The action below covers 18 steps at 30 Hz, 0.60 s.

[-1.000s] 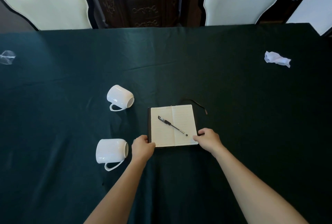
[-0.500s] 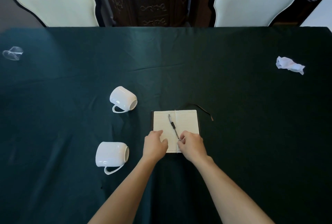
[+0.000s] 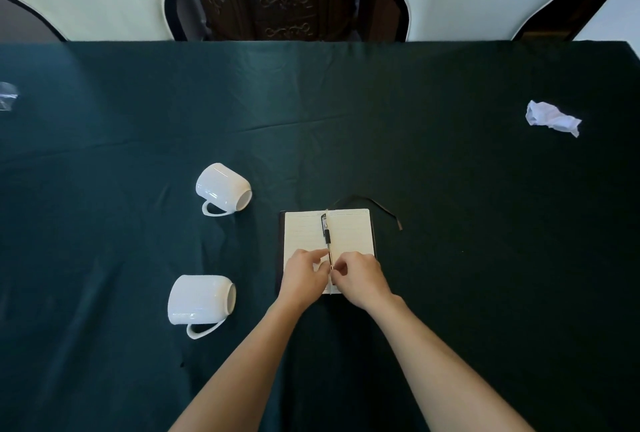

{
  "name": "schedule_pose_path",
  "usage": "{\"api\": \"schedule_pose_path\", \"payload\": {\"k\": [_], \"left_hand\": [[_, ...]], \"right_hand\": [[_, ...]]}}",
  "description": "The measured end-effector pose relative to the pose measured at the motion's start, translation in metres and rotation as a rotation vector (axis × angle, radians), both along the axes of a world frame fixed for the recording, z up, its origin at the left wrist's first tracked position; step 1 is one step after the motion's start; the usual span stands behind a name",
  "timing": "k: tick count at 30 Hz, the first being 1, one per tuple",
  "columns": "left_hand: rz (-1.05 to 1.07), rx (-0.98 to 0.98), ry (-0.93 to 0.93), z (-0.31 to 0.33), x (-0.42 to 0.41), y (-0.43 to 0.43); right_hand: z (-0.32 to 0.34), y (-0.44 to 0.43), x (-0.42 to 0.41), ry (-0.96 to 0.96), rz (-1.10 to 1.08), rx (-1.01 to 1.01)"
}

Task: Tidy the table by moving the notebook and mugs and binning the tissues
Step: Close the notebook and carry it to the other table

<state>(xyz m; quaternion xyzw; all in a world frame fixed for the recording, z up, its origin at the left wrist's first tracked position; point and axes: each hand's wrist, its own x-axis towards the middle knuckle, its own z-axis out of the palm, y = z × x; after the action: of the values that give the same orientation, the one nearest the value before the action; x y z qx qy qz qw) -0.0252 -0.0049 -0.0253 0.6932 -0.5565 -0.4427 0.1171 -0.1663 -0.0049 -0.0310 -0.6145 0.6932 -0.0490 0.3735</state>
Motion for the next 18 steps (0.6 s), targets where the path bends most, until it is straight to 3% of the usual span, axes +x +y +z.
{"api": "schedule_pose_path", "payload": {"k": [11, 18], "left_hand": [[0.024, 0.024, 0.045, -0.001, 0.004, 0.007], [0.311, 0.004, -0.185, -0.003, 0.033, 0.008]], "right_hand": [[0.007, 0.0, -0.003, -0.007, 0.074, 0.035], [0.004, -0.004, -0.027, 0.056, -0.27, -0.04]]}}
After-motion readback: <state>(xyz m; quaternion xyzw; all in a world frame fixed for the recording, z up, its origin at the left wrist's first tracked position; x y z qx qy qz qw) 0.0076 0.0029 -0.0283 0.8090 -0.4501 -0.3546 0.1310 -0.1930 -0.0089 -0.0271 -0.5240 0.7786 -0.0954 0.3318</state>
